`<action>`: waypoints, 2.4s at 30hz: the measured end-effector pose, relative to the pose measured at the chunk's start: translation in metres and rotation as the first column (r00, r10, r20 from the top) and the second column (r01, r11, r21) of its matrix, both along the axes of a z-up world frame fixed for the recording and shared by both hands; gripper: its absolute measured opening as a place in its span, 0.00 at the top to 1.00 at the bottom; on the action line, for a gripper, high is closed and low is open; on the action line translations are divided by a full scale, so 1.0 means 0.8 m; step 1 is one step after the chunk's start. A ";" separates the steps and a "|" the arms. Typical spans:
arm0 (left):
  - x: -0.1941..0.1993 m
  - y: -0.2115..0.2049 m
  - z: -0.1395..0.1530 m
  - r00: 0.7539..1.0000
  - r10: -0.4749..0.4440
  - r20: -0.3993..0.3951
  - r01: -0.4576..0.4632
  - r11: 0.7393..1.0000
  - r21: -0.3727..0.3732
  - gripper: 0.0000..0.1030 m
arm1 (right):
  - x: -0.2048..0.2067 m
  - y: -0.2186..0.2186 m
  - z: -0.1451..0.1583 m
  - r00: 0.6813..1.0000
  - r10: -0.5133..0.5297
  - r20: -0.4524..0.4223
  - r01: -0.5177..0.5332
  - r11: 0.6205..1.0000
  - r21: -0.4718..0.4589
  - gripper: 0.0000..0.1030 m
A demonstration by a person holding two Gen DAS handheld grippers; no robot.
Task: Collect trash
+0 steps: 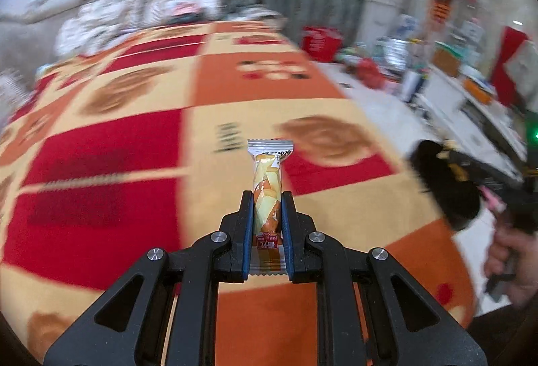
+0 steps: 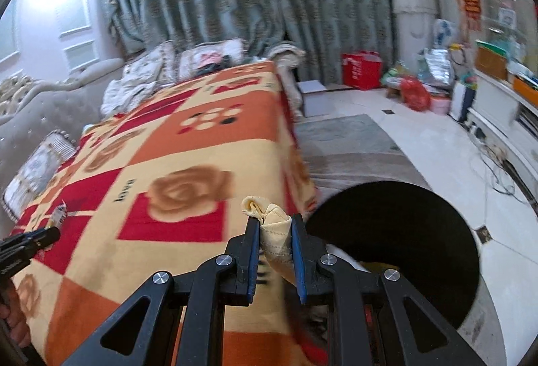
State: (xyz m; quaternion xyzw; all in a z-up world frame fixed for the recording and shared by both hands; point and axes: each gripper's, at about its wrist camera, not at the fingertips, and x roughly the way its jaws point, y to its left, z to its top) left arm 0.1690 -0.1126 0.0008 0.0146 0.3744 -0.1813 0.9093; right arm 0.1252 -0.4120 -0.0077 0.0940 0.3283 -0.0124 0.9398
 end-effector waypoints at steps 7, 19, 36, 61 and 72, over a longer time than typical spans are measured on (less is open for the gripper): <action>0.015 -0.121 0.006 0.981 -0.194 -0.019 0.194 0.980 -0.037 0.87 | -0.008 -0.058 -0.008 0.997 -0.068 -0.030 0.069 0.997 0.040 0.84; 0.029 -0.254 -0.015 0.935 -0.346 -0.073 0.344 0.938 -0.041 0.87 | -0.002 -0.121 -0.026 0.976 -0.199 -0.086 0.209 0.970 0.127 0.62; 0.031 -0.293 -0.020 0.945 -0.309 -0.111 0.305 0.951 -0.049 0.33 | -0.041 -0.171 0.001 0.904 -0.424 -0.048 0.426 0.890 0.163 0.61; -0.107 -0.082 0.085 1.000 -0.015 0.014 0.013 0.997 0.082 0.06 | -0.123 0.031 0.095 0.976 -0.183 -0.115 0.173 0.981 -0.090 0.15; -0.123 -0.070 0.098 1.000 -0.009 0.023 0.007 0.997 0.075 0.06 | -0.138 0.052 0.104 0.973 -0.192 -0.125 0.172 0.973 -0.157 0.15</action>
